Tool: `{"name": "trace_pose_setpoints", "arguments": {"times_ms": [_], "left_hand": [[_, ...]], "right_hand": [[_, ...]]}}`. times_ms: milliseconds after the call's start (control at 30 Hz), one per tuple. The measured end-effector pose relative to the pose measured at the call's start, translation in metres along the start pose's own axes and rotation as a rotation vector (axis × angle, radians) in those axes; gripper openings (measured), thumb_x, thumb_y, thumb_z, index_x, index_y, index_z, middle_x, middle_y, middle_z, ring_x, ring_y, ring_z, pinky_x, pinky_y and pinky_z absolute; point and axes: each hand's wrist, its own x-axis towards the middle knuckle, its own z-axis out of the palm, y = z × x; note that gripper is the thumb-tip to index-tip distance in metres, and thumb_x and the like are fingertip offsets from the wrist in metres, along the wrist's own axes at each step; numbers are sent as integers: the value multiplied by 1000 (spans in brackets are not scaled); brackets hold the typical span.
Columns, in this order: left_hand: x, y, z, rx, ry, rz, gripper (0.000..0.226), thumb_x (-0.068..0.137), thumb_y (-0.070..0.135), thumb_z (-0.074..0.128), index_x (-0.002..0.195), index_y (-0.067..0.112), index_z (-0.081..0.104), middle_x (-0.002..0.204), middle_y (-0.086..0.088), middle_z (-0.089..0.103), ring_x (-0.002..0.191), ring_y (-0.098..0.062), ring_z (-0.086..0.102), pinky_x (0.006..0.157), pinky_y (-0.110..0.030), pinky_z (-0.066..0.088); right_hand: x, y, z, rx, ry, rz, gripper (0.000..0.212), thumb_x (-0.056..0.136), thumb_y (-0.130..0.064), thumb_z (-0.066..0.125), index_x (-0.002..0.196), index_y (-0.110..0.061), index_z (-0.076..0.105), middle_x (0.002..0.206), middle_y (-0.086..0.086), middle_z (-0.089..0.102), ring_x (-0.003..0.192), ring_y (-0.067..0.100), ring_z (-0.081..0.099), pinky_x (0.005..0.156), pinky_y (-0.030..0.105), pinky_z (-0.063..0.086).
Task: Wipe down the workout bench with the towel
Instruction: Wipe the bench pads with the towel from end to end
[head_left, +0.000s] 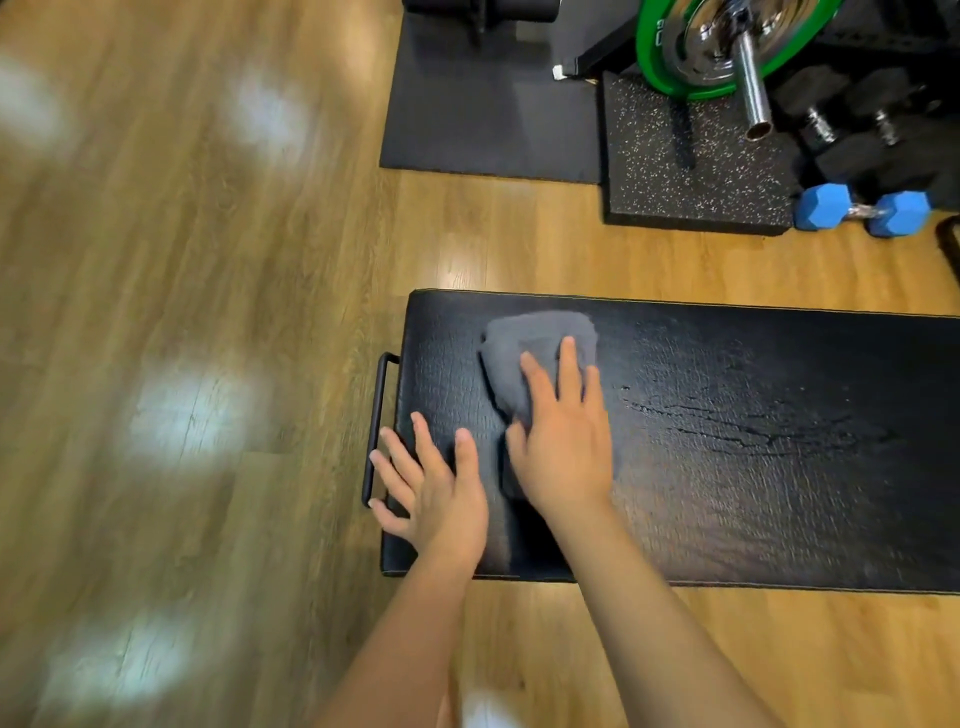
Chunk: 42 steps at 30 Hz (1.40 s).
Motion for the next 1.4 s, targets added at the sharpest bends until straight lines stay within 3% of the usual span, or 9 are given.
{"name": "trace_pose_setpoints", "arguments": {"times_ms": [200, 333, 533, 633, 833, 933, 1033, 1233, 1400], "left_hand": [[-1, -3, 1, -203, 32, 16, 70, 78, 75, 5, 145, 58, 3, 165, 19, -8, 150, -2, -14, 118, -55, -9], [0, 0, 1, -27, 6, 1, 64, 90, 69, 15, 151, 51, 1, 165, 13, -14, 150, -8, -18, 118, -55, -9], [0, -1, 8, 193, 56, 48, 69, 95, 62, 23, 155, 41, -6, 164, 3, -25, 149, -17, -26, 116, -59, -7], [-4, -4, 10, 308, 82, 89, 78, 96, 56, 35, 155, 35, -11, 163, -2, -26, 149, -25, -26, 115, -65, -5], [-30, 15, 25, 75, 89, 587, 54, 102, 41, 19, 155, 33, 19, 166, 13, -3, 151, -5, -16, 120, -43, -14], [-37, 28, 44, -12, 3, 620, 54, 102, 43, 13, 150, 32, 36, 163, 19, 17, 150, 3, -9, 122, -42, -14], [-34, 25, 55, 39, 70, 609, 58, 100, 50, 15, 144, 31, 47, 160, 19, 25, 151, -1, -4, 122, -46, -11], [-35, 24, 65, 502, 146, 641, 59, 99, 52, 21, 154, 30, 24, 166, 9, 10, 154, -21, -9, 121, -58, -3], [-34, 23, 70, 576, 184, 630, 58, 99, 46, 28, 154, 28, 26, 166, 5, 12, 154, -26, -3, 120, -61, 2]], "right_hand": [[-114, 14, 15, -79, -192, -189, 89, 61, -36, 77, 144, -27, 43, 158, 15, 29, 136, 45, 38, 105, 49, 43], [-65, 45, 1, -59, -136, -218, 78, 73, -33, 67, 145, -27, 40, 161, 12, 23, 139, 44, 34, 109, 49, 39], [70, 67, -27, -36, 18, 30, 67, 87, -29, 57, 150, -29, 33, 164, 7, 10, 141, 43, 23, 114, 48, 27], [60, 61, -23, -14, 60, 66, 68, 86, -27, 58, 150, -30, 34, 164, 7, 11, 141, 44, 23, 114, 49, 28], [-90, 60, -3, -31, -66, -79, 75, 75, -30, 52, 149, -25, 36, 163, 12, 16, 142, 45, 25, 112, 50, 32], [-125, 69, -1, -86, -127, -109, 75, 73, -33, 47, 147, -23, 39, 160, 15, 25, 138, 46, 33, 107, 51, 38], [-99, 88, -9, -81, -112, -165, 74, 72, -30, 55, 145, -26, 41, 160, 13, 27, 138, 44, 36, 106, 50, 42], [26, 129, -34, 18, 47, 45, 69, 83, -23, 60, 148, -25, 38, 163, 10, 16, 141, 45, 26, 114, 50, 28], [69, 141, -48, 20, 81, 124, 67, 86, -25, 58, 149, -28, 35, 164, 4, 13, 143, 42, 22, 114, 51, 28]]}}
